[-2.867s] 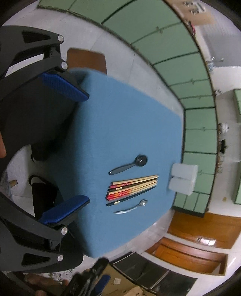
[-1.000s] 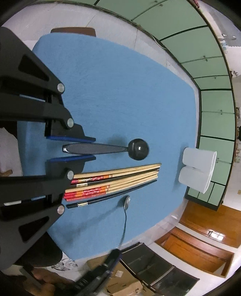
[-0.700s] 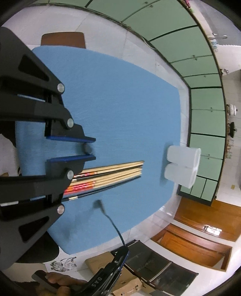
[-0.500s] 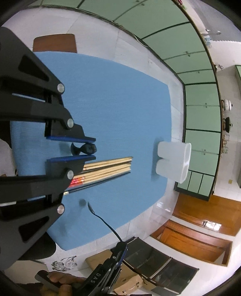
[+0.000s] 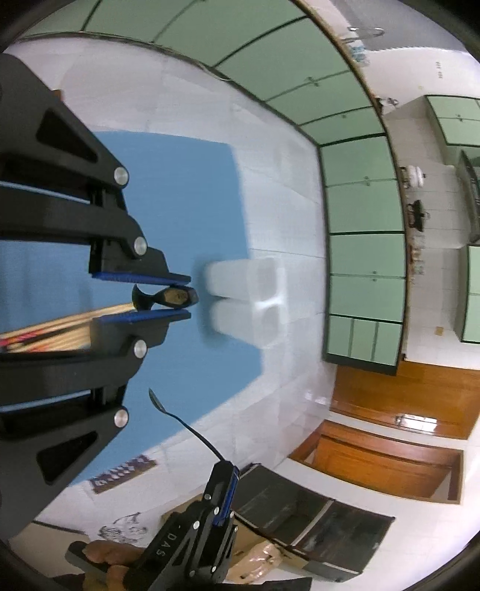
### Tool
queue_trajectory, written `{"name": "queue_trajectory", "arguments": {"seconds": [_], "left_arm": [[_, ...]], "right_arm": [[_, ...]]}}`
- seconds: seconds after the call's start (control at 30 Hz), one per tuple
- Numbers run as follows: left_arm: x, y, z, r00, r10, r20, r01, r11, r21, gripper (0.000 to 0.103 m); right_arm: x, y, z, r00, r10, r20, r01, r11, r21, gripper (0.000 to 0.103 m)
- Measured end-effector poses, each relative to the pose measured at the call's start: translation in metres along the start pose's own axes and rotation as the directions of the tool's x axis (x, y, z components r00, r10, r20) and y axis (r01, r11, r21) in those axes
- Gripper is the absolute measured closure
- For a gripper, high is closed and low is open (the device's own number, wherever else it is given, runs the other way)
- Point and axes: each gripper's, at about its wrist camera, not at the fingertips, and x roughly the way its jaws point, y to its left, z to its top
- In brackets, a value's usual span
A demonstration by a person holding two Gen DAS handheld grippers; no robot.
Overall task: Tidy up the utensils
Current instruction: 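Carry both spoons to the white holder and drop them in, then grasp the black chopstick with the right gripper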
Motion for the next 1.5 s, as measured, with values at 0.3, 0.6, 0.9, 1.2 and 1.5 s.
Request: {"name": "queue_trajectory", "arguments": {"seconds": [0.3, 0.6, 0.9, 1.2, 1.5], "left_arm": [[0.084, 0.018, 0.105, 0.998, 0.022, 0.059, -0.017, 0.996, -0.093, 0.091], [0.186, 0.035, 0.100, 0.999, 0.009, -0.036, -0.013, 0.990, -0.139, 0.091], [0.150, 0.040, 0.084, 1.000, 0.016, -0.007, -0.017, 0.993, -0.121, 0.062], [0.025, 0.048, -0.027, 0.991, 0.064, 0.114, -0.055, 0.995, -0.080, 0.029], [-0.032, 0.046, -0.206, 0.982, 0.170, 0.088, -0.160, 0.981, -0.105, 0.025]], "right_arm": [[0.069, -0.024, 0.104, 0.997, -0.059, 0.042, 0.057, 0.997, 0.052, 0.095], [0.173, -0.046, 0.097, 0.993, -0.099, -0.058, 0.101, 0.994, 0.049, 0.095], [0.154, -0.061, 0.072, 0.996, -0.067, -0.051, 0.072, 0.993, 0.091, 0.091], [0.044, -0.042, -0.073, 0.999, -0.040, 0.021, 0.039, 0.998, 0.044, 0.072], [0.004, 0.042, -0.265, 0.998, 0.015, -0.062, -0.015, 1.000, 0.000, 0.071]]}}
